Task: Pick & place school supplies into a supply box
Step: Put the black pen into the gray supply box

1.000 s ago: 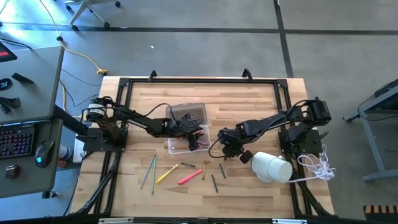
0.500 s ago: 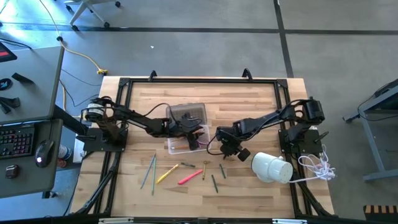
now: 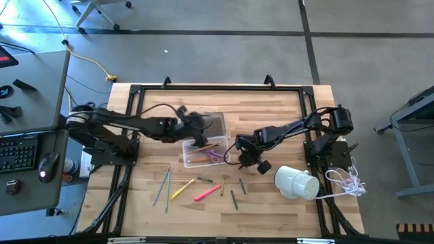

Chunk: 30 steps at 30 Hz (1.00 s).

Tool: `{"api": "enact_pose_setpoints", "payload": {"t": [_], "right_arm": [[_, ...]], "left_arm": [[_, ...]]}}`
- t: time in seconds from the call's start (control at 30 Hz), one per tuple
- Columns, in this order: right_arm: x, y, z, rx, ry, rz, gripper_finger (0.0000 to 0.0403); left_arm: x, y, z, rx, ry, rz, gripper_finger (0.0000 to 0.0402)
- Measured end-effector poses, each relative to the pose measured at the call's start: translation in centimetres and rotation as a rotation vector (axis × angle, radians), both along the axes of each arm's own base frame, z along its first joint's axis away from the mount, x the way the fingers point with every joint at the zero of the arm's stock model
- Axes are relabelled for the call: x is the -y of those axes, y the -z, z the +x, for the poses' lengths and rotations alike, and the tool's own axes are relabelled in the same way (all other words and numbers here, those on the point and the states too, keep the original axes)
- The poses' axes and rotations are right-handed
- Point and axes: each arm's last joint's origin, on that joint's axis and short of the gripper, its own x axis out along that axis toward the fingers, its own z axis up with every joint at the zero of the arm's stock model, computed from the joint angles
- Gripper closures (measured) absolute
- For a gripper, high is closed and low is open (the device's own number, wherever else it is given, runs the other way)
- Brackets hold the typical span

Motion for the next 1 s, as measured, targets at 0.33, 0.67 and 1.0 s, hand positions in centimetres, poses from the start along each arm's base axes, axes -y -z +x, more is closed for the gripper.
{"api": "enact_pose_setpoints", "payload": {"t": [0.33, 0.67, 1.0], "right_arm": [[0.4, -2.8, -0.2, 0.108, 0.11, -0.134, 0.0396], [1.2, -6.8, 2.6, 0.569, 0.211, -0.363, 0.0393], [-0.1, -8.9, 5.2, 0.923, 0.146, 0.188, 0.0394]], "left_arm": [[-0.4, -1.7, -3.2, -0.038, -0.261, 0.008, 0.0234], [-0.4, -1.4, -3.1, -0.056, -0.266, 0.019, 0.0234], [-0.4, -1.4, -3.1, -0.056, -0.267, 0.02, 0.0234]]}}
